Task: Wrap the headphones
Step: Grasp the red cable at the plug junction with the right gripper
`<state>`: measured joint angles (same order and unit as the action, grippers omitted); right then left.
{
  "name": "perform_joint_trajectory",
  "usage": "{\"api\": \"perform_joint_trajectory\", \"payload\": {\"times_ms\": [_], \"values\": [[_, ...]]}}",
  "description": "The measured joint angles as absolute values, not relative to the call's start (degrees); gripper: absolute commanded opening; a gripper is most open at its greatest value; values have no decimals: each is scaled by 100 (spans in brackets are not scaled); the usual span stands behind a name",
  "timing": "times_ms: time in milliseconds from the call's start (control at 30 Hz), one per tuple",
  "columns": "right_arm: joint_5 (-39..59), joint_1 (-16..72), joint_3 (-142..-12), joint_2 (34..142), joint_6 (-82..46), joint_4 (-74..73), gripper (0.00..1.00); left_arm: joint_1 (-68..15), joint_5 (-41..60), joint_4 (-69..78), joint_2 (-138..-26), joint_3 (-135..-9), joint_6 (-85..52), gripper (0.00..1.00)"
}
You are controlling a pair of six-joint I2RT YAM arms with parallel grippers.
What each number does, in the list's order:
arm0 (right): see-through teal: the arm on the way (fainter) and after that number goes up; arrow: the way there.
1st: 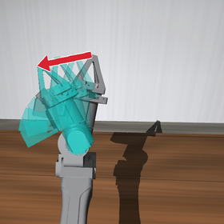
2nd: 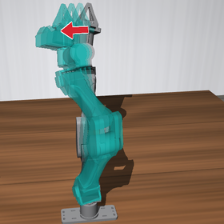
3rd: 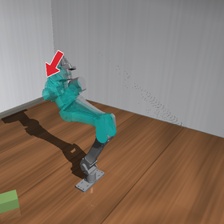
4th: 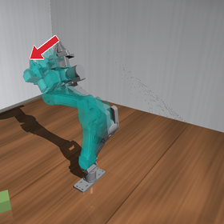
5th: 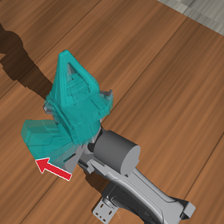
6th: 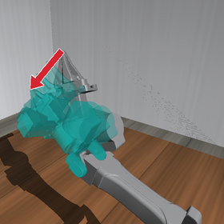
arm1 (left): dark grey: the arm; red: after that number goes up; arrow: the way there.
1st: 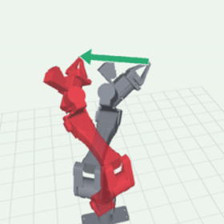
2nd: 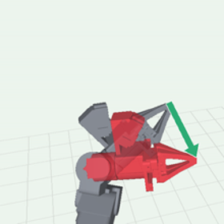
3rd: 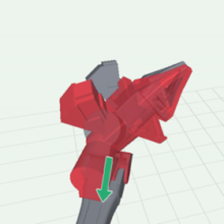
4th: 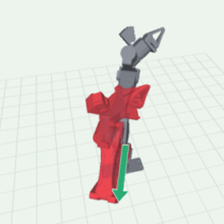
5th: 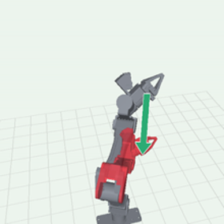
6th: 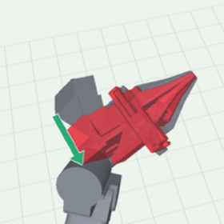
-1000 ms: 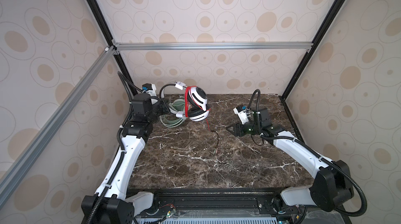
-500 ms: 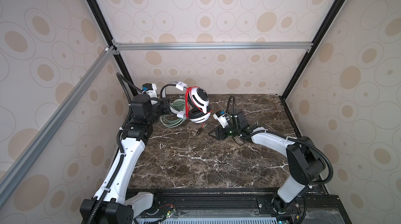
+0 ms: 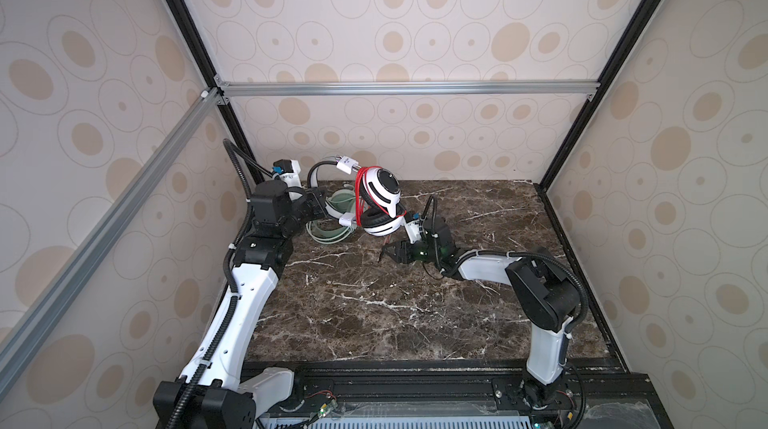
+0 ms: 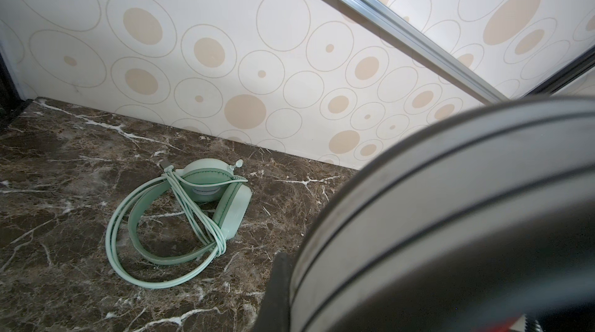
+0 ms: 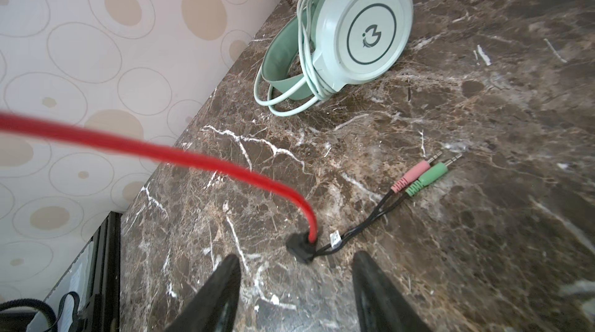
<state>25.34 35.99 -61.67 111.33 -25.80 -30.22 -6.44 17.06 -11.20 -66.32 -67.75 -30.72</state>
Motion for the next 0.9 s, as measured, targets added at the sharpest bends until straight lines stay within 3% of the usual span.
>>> {"api": "perform_joint_trajectory", "payload": {"times_ms": [133, 200, 367, 433, 667, 900], "values": [[2593, 3599, -6219, 11430, -2834, -3369, 53, -644, 1706, -1120, -6632, -6775, -3070, 0], [2613, 3599, -6261, 11568, -2943, -3492, 47, -644, 1706, -1120, -6632, -6775, -3070, 0], [2714, 3601, -6267, 11646, -3085, -3717, 9, -644, 1706, -1120, -6632, -6775, -3070, 0], [2762, 3601, -6237, 11644, -3094, -3844, 0, -644, 1706, -1120, -6632, -6775, -3072, 0], [2834, 3656, -5559, 11268, -2777, -3822, 0, -644, 1693, -1122, -6646, -6775, -3076, 0], [2261, 4482, -5590, 10127, -1358, -1671, 0, -644, 1398, -1170, -6733, -6772, -3306, 0]]}}
